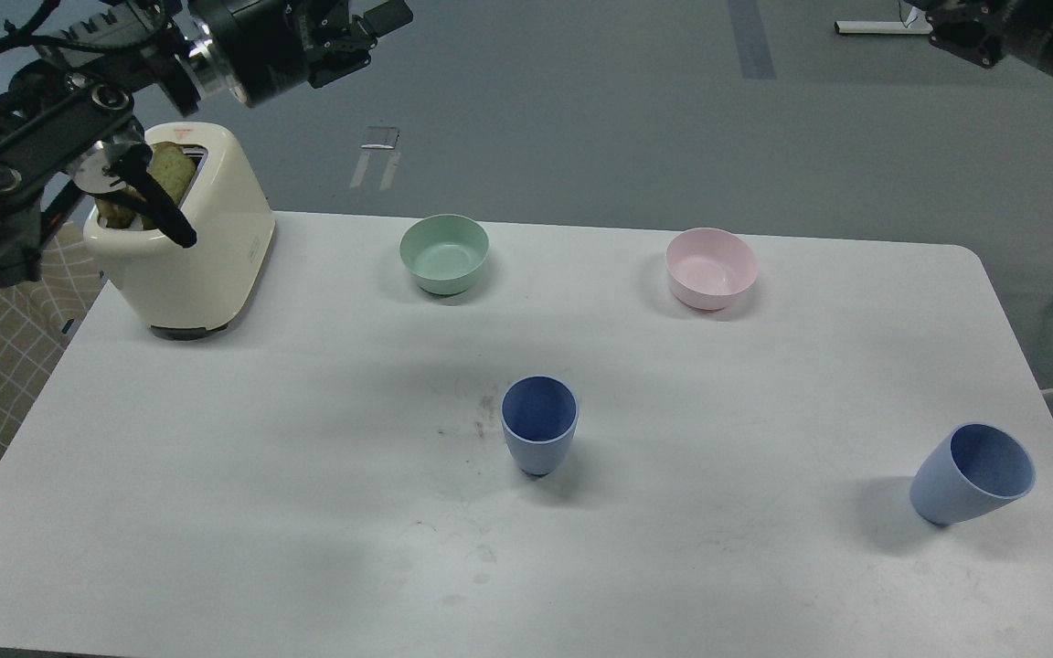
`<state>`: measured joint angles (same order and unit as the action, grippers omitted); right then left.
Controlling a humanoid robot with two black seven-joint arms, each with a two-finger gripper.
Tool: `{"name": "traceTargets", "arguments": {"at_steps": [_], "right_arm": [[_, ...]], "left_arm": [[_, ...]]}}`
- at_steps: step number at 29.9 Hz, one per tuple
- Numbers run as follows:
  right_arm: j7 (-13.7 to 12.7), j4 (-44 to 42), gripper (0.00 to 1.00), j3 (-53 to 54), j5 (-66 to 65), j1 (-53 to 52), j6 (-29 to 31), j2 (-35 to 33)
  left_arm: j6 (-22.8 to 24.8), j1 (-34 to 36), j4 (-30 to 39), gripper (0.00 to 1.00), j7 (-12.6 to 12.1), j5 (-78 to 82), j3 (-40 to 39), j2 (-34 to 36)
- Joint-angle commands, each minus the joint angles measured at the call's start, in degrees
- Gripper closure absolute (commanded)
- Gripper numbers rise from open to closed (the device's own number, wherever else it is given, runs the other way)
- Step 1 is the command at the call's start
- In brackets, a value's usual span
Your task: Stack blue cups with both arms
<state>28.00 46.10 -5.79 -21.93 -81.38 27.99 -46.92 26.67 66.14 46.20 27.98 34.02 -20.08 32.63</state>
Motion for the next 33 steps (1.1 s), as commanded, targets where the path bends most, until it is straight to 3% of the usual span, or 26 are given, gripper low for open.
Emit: {"name": "traceTargets", "arguments": {"at_steps": [1, 6, 14, 21, 33], "right_arm": [[0.0, 6.97, 0.0, -1.33, -10.04, 0.87, 0.01, -9.22], [0.0, 17.77, 0.0, -1.41, -27.25, 1.13, 0.01, -22.48], [0.0, 28.59, 0.0, -1.5, -51.6, 4.47, 0.01, -35.94], [0.0, 31.59, 0.0, -3.78, -62.71, 9.39, 0.01, -37.63], [0.0, 31.33, 0.0, -9.24, -62.98, 11.06, -1.98, -33.95]], "left_arm": [[-0.03, -1.45, -0.14, 0.03, 0.02, -0.88, -0.05, -1.25], [-0.03, -1.54, -0.23, 0.03, 0.02, -0.88, -0.13, -3.27], [-0.03, -1.54, -0.05, 0.03, 0.02, -0.97, -0.13, -5.38], [-0.03, -1.72, 0.21, 0.03, 0.02, -0.71, 0.04, -6.0], [0.05, -2.77, 0.82, 0.03, 0.02, -0.53, 0.04, -6.09]]}}
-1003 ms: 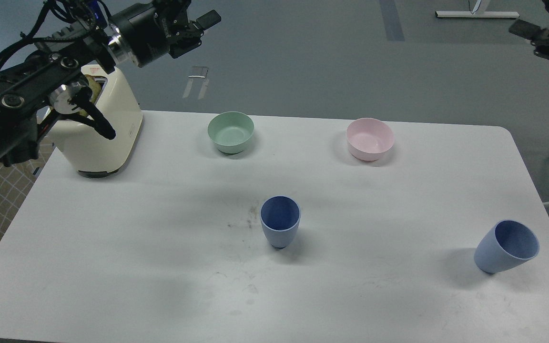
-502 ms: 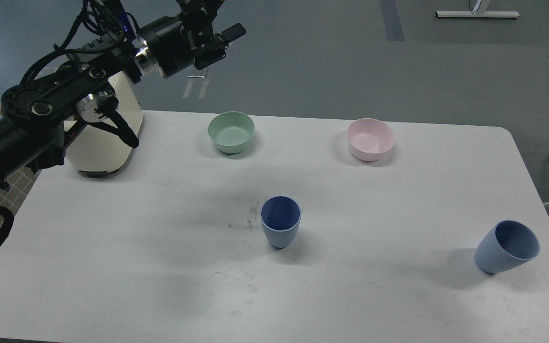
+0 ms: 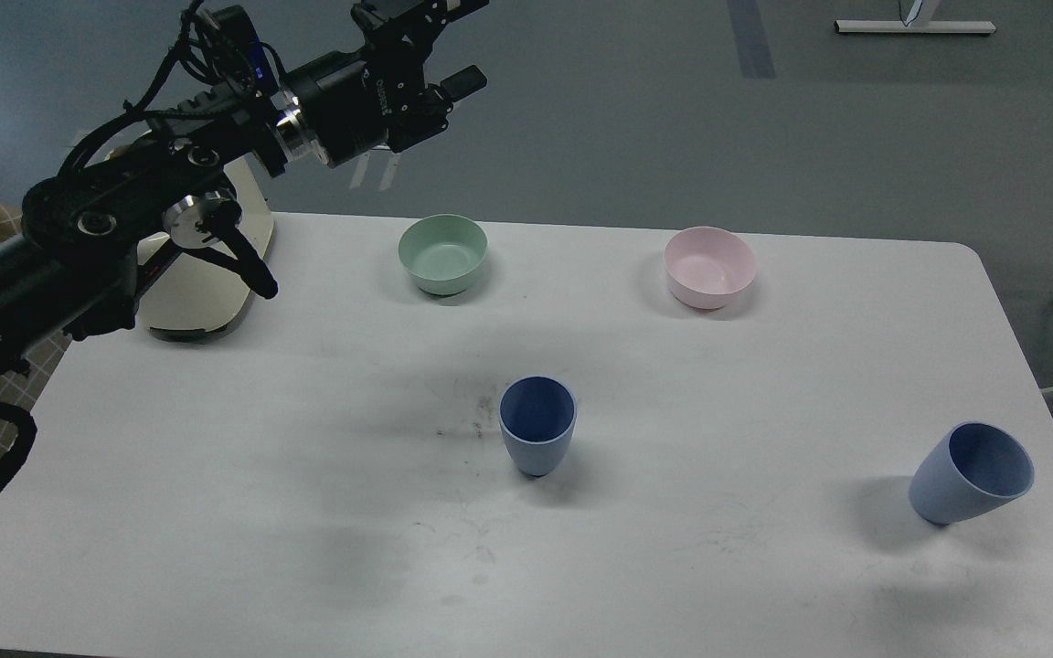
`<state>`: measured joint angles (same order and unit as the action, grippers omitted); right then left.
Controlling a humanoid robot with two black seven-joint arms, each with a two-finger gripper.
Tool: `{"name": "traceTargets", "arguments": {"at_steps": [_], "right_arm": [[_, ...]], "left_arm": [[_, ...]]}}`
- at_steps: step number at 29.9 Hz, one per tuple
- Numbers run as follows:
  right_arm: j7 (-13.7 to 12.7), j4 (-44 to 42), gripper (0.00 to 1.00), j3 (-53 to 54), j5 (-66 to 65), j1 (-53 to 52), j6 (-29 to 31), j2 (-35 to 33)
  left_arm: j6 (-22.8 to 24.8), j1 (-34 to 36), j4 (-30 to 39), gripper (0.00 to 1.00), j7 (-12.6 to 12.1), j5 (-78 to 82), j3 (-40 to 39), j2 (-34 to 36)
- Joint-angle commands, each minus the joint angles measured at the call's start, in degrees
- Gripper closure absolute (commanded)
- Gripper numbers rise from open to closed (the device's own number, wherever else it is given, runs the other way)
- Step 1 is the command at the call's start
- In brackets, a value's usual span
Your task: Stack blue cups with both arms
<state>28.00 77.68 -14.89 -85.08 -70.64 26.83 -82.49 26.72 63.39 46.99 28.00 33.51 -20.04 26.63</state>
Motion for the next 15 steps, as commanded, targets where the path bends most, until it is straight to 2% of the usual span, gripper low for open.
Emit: {"name": "traceTargets", "arguments": {"at_steps": [1, 8, 15], "right_arm": [[0.0, -0.42, 0.0, -0.14, 0.35, 0.32, -0.98, 2.41], [0.0, -2.09, 0.0, -0.22, 1.06, 3.31, -1.6, 6.72], [0.0, -5.08, 0.01, -0.14, 1.05, 7.09, -5.29, 10.94]], "left_arm": [[0.0, -0.02, 0.12, 0.03, 0.0, -0.03, 0.0, -0.09], [0.0, -0.99, 0.21, 0.03, 0.0, 0.06, 0.0, -0.09], [0.0, -1.6, 0.21, 0.03, 0.0, 0.15, 0.0, -0.09]]}}
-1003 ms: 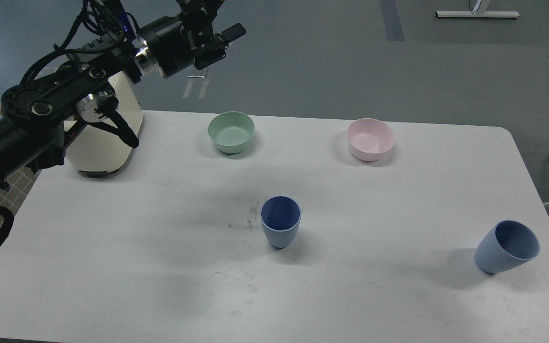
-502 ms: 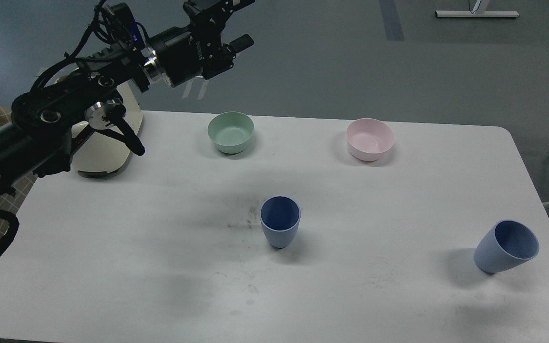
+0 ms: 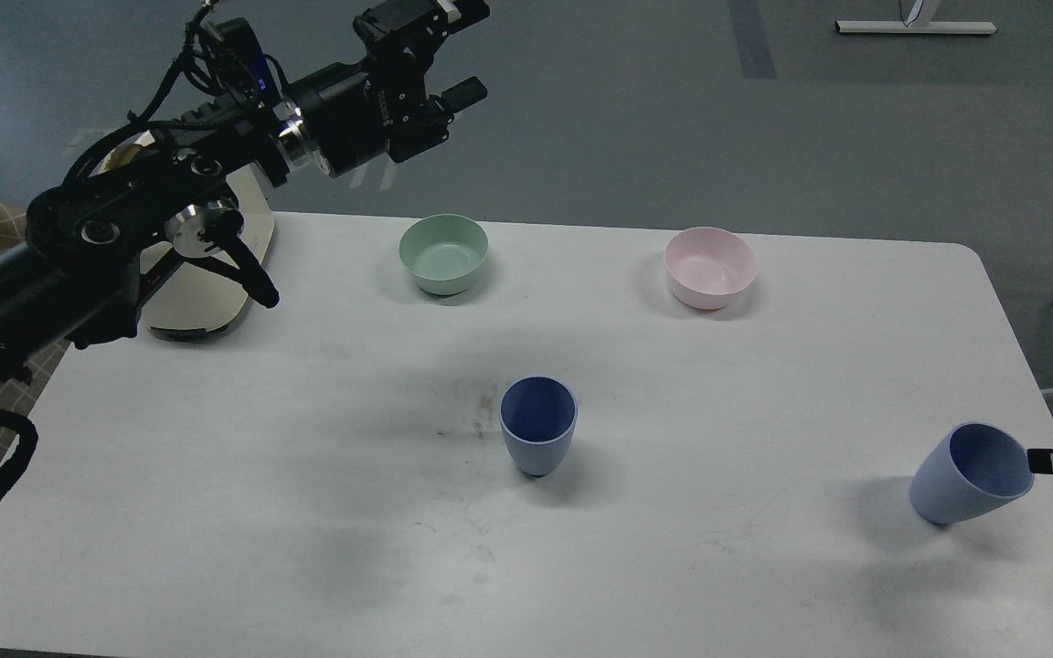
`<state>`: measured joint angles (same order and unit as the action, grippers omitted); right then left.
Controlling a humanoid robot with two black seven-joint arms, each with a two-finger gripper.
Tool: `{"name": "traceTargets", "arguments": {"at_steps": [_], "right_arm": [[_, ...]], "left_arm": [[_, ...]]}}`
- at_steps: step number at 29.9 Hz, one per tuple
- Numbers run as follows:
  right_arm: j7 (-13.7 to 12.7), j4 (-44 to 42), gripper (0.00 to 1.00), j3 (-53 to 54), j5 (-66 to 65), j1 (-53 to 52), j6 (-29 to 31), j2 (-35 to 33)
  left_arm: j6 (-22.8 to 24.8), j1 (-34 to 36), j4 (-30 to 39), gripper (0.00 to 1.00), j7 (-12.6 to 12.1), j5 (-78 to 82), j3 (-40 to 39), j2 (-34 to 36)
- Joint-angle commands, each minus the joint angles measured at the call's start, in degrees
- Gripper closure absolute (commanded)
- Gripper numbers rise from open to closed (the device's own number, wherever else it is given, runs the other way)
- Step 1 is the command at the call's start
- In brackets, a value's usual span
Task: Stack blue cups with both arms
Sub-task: 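Grasp the second blue cup with the right gripper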
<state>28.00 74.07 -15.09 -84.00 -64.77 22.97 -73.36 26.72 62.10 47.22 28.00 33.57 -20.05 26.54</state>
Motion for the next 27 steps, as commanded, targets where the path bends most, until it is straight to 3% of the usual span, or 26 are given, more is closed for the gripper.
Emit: {"name": "traceTargets", "arguments": {"at_steps": [1, 7, 11, 13, 14, 17, 21, 27], "right_arm": [[0.0, -1.56, 0.01, 0.06, -0.02, 1.4, -1.7, 2.16], [0.0, -3.23, 0.06, 0.15, 0.07, 2.81, -3.1, 5.07], [0.0, -3.84, 0.16, 0.24, 0.77, 3.69, -3.72, 6.47], [0.0, -3.84, 0.34, 0.32, 1.56, 4.13, -3.72, 6.56], [0.0, -3.84, 0.52, 0.41, 1.56, 4.48, -3.72, 6.65], [0.0, -3.76, 0.87, 0.41, 1.47, 4.57, -3.63, 6.65], [0.0, -3.58, 1.0, 0.41, 1.47, 4.57, -3.63, 6.65], [0.0, -3.41, 1.0, 0.94, 1.47, 4.83, -3.63, 6.3]], "left_arm": [[0.0, -0.31, -0.02, 0.03, 0.0, 0.0, 0.02, 0.0], [0.0, -0.57, 0.07, 0.03, 0.0, 0.09, -0.07, 0.09], [0.0, -0.66, 0.07, 0.03, 0.0, 0.0, -0.07, 0.18], [0.0, -0.75, 0.07, 0.03, 0.0, 0.0, -0.16, 0.18], [0.0, -0.75, 0.07, 0.03, 0.0, 0.0, -0.16, 0.18], [0.0, -0.66, 0.07, 0.03, 0.0, -0.08, -0.16, 0.18], [0.0, -0.66, 0.5, 0.03, 0.0, -0.09, -0.16, 0.18], [-0.09, -0.84, 0.86, 0.03, 0.0, -0.17, -0.25, 0.18]]}}
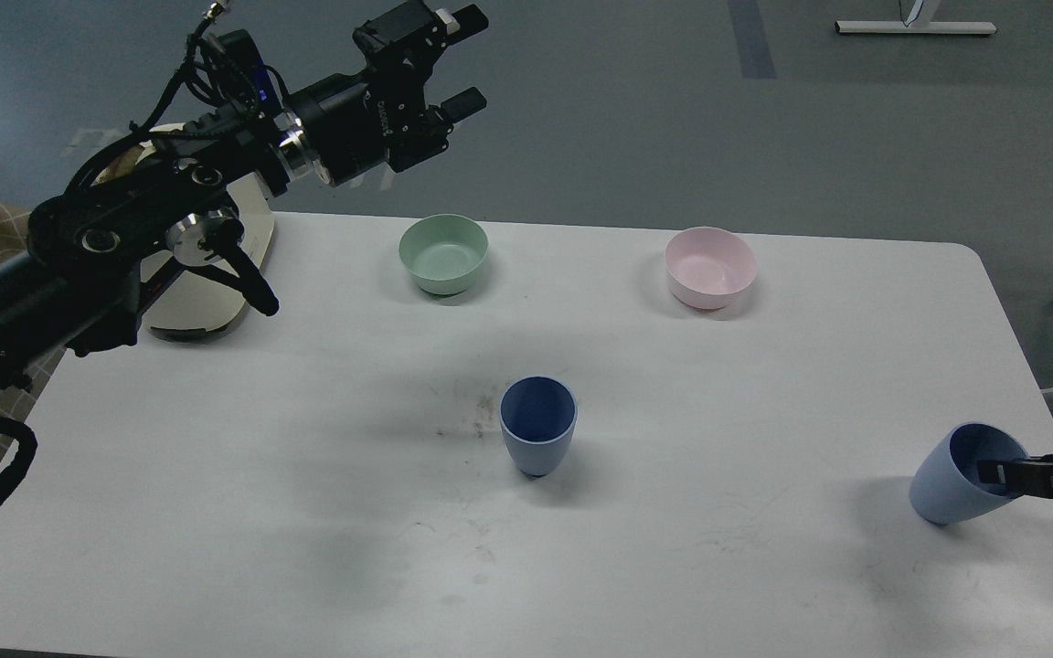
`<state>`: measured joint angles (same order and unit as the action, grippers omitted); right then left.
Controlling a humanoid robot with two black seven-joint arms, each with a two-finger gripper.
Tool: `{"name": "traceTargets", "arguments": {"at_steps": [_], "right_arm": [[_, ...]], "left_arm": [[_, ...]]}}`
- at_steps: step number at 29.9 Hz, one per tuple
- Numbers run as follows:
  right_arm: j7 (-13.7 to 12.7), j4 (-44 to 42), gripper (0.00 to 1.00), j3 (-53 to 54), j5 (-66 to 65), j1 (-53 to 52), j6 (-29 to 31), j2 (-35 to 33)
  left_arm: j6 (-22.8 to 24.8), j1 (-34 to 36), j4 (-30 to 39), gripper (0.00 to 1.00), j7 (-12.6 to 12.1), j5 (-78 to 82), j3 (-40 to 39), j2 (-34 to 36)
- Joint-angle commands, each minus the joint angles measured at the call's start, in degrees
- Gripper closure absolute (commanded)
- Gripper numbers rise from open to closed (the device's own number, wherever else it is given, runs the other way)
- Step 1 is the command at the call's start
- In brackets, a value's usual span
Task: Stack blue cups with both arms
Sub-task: 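Grasp the second blue cup with the right gripper, then lift the cup with the right gripper and move it above the centered cup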
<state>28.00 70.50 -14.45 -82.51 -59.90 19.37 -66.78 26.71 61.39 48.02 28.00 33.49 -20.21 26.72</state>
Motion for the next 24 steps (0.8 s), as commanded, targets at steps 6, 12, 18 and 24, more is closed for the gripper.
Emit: {"name": "traceTargets", "arguments": {"at_steps": [6, 12, 18, 24], "right_arm": [[0.0, 1.83, 1.0, 1.61, -0.11, -1.19, 0.41, -1.86], [0.0, 6.22, 1.0, 2.05, -0.29, -8.9, 2.24, -6.08], [0.0, 3.7, 1.0, 1.79, -0.55, -19.18, 7.69, -0.39], [0.0, -7.55, 1.0, -0.22, -0.03, -28.06, 8.63, 15.77]], "left_arm": [[-0.08, -0.39, 0.05, 0.03, 0.0, -0.09, -0.09, -0.09], [-0.08, -0.39, 0.05, 0.03, 0.0, -0.09, -0.09, -0.09], [-0.08, -0.39, 0.05, 0.03, 0.0, -0.09, -0.09, -0.18], [0.01, -0.39, 0.05, 0.03, 0.0, -0.09, -0.09, -0.35]]}}
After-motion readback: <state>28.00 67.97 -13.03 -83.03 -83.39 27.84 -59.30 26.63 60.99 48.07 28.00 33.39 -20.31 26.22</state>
